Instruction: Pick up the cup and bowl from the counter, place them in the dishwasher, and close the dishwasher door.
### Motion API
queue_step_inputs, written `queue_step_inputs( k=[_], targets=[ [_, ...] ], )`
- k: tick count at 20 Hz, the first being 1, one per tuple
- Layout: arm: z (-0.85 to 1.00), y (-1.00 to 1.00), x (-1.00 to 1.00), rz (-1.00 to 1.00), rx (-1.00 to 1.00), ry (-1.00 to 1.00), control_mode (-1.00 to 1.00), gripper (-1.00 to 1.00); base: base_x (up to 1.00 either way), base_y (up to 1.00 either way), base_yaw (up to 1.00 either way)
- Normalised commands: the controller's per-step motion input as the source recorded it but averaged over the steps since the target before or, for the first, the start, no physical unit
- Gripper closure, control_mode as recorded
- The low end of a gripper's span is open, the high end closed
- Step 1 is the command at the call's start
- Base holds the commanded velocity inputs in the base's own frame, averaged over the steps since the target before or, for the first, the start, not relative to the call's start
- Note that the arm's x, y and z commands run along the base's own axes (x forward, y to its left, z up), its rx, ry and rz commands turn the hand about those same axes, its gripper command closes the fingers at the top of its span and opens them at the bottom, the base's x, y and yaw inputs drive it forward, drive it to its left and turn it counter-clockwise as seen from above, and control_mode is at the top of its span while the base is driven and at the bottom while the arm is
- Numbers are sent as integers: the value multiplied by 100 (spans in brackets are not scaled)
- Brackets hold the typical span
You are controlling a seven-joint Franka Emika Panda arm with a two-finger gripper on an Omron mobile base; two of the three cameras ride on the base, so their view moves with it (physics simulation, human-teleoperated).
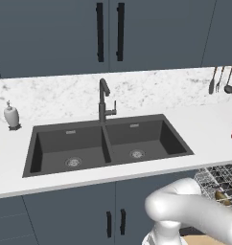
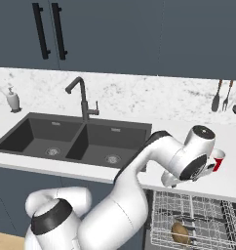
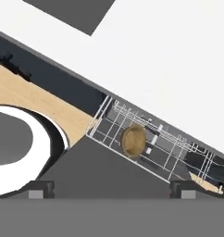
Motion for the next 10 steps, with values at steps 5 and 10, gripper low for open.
queue_step_inputs(
  k=[5, 10],
  targets=[
    [54, 6, 52, -4, -13, 2, -100, -100, 0, 0, 0],
    [1, 4, 29, -2, -2, -2, -100, -100, 0, 0, 0]
  ],
)
